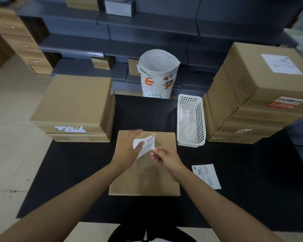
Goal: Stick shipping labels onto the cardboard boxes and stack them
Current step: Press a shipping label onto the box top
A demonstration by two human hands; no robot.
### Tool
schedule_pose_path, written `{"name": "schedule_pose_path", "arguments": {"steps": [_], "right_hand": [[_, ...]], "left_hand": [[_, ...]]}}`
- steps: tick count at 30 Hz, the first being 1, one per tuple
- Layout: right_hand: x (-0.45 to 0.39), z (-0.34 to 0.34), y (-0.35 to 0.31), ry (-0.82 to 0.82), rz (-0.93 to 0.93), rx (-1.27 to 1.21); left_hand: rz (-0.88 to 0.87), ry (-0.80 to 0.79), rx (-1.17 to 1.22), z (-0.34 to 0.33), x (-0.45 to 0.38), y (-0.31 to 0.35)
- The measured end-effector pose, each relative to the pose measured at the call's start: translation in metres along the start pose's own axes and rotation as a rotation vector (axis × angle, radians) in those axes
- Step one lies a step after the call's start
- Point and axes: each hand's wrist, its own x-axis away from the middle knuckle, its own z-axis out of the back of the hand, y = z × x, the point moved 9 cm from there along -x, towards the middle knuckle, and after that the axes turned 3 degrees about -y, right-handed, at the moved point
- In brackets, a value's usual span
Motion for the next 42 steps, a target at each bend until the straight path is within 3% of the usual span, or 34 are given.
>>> {"name": "schedule_pose_path", "arguments": {"steps": [3, 7, 23, 31, 37, 42], "right_hand": [[-0.002, -0.001, -0.004, 0.02, 0.039, 0.06], [-0.001, -0.001, -0.008, 0.037, 0.1, 0.117], [0.009, -0.008, -0.02, 0.078, 0.329, 0.514], [0.01, -0.007, -0.012, 0.093, 0.278, 0.446], [0.007, -0.003, -0.002, 0.094, 0.193, 0.204], [0.006, -0.003, 0.001, 0.072, 0.176, 0.158]], "left_hand": [[-0.12, -0.14, -0.055, -0.022, 0.008, 0.018], [-0.113, -0.082, -0.063, -0.021, 0.011, 0.02], [-0.177, -0.121, -0.099, -0.02, 0.02, 0.024], [-0.146, -0.128, -0.096, -0.023, 0.023, 0.021], [-0.098, -0.11, -0.058, -0.023, 0.025, 0.016], [-0.111, -0.125, -0.052, -0.023, 0.026, 0.017]]}}
